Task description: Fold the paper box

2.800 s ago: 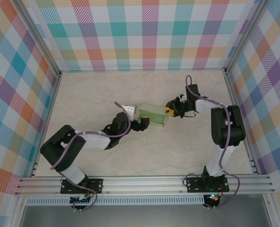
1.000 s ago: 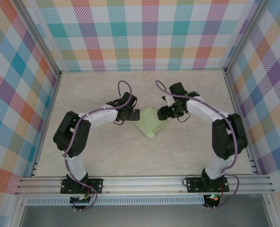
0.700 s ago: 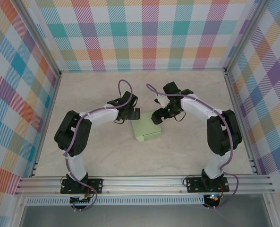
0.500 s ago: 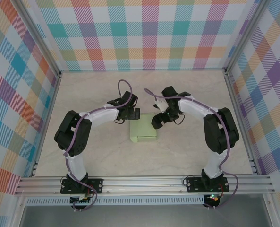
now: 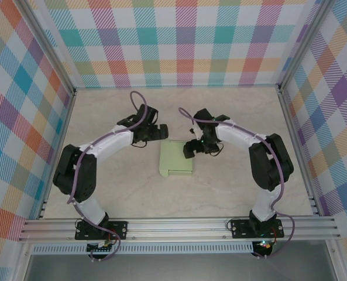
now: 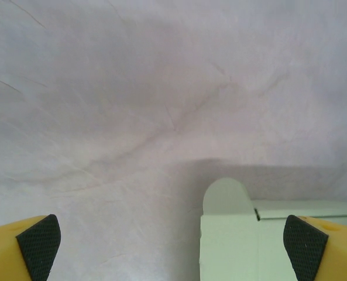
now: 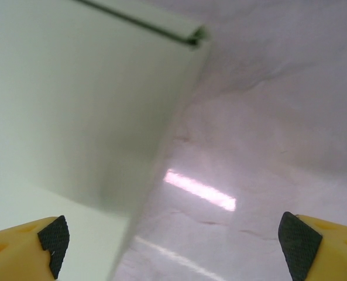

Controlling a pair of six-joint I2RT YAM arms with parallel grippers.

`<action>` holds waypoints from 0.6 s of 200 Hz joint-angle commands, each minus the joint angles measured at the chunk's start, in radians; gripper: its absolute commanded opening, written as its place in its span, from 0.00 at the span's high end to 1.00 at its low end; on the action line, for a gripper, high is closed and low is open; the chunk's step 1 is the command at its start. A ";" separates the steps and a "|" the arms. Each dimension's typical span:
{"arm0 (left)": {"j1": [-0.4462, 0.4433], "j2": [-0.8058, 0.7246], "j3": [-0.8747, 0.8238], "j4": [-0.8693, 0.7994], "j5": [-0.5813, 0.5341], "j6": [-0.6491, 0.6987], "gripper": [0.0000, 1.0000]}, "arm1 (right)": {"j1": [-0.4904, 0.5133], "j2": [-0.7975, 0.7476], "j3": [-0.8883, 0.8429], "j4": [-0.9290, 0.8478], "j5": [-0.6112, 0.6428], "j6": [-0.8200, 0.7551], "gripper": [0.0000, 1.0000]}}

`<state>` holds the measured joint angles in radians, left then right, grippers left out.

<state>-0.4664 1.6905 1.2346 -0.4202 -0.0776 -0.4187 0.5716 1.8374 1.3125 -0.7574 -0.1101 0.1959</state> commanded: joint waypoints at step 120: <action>0.119 -0.174 -0.452 0.430 0.479 -0.214 0.09 | 0.118 0.087 -0.024 0.001 0.223 0.090 0.03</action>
<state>-0.3378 1.5139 0.8036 -0.1726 0.2295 -0.5903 0.7113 1.8687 1.3121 -0.7650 0.0151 0.2993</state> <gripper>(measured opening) 0.926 0.977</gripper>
